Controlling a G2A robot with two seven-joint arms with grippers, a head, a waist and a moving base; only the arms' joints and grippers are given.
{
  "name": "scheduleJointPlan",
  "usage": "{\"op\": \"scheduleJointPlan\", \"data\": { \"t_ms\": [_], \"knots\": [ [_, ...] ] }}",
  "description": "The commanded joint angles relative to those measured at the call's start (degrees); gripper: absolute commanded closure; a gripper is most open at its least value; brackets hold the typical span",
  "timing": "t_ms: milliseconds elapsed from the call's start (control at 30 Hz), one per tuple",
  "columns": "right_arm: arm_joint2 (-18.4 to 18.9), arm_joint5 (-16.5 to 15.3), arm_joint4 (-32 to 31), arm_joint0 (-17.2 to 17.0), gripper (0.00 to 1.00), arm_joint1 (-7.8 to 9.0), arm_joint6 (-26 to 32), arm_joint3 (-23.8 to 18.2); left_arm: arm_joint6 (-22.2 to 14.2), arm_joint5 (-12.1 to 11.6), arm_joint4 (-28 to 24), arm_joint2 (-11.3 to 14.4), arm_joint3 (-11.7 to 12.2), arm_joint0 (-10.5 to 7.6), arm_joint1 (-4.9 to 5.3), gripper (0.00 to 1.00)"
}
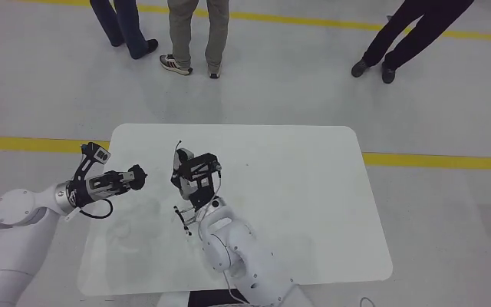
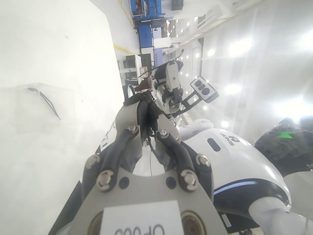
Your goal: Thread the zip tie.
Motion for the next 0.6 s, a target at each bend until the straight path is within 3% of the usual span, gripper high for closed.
{"op": "scheduleJointPlan", "data": {
  "t_ms": [0, 267, 367, 567],
  "knots": [
    [0.0, 0.0, 0.0, 0.0, 1.00, 0.01, 0.1, 0.0, 0.0, 0.0, 0.0, 0.0, 0.0, 0.00, 0.00, 1.00],
    [0.0, 0.0, -0.6, 0.0, 1.00, 0.04, -0.2, 0.1, 0.0, 0.0, 0.0, 0.0, 0.0, 0.00, 0.00, 1.00],
    [-1.5, 0.6, -6.4, 0.1, 1.00, 0.19, -1.8, 0.2, 0.0, 0.0, 0.0, 0.0, 0.0, 0.00, 0.00, 1.00],
    [-3.8, 1.3, -7.0, 1.0, 1.00, -0.18, -4.5, 1.0, 0.0, 0.0, 0.0, 0.0, 0.0, 0.00, 0.00, 1.00]
  ]
}}
